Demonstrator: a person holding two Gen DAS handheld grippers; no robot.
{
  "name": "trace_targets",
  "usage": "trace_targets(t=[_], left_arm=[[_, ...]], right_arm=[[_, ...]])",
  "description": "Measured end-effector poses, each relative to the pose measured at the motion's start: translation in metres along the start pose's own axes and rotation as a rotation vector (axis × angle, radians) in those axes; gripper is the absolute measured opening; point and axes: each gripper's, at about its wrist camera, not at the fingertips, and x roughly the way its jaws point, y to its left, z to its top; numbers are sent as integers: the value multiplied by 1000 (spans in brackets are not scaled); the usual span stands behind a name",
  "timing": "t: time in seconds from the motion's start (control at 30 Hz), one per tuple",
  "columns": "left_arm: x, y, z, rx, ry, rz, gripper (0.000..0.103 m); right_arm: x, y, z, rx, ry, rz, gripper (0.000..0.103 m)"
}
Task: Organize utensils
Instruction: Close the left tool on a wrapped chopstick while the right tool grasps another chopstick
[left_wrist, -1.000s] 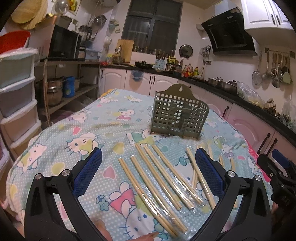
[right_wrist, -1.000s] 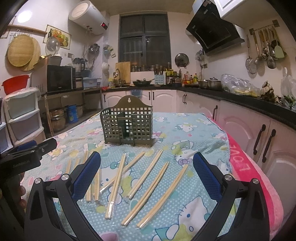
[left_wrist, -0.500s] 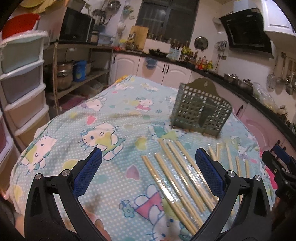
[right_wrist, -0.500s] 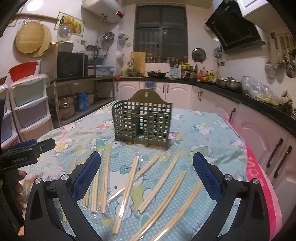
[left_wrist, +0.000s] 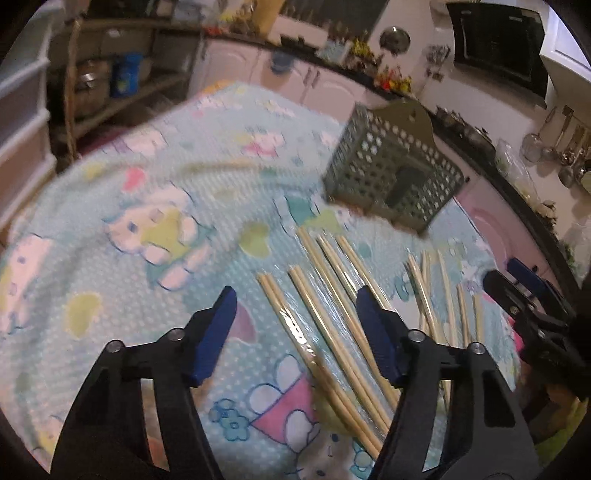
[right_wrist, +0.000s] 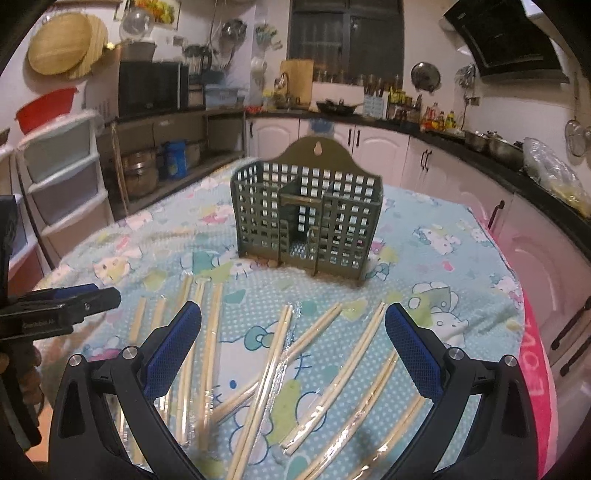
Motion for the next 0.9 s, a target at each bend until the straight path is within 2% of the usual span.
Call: trace_targets(t=[0.07,0.17,0.27,0.4,0.5,0.67,0.9], left_arm=[[10,4,-1,-37,51,-48,46],[18,8,-3,-59,79,-58,38],[27,15,-4,-95,126,-63,34],[34,22,0,-123,140,-53,25],[39,28,3,-150,149,-68,22],[47,36,12,-189,159,-98,21],[57,37,24,-190,160,-93,20]], right_arm=[[13,0,2,-10,46,3,95],[31,-3,4,-10,96,17,80],[47,-4,7,-8,147,24,76],[70,-5,8,-8,217,65,66],[83,-3,9,-13,253,95,65],[100,-5,9,5,298,134,60],[118,-6,12,12,333,167,51]])
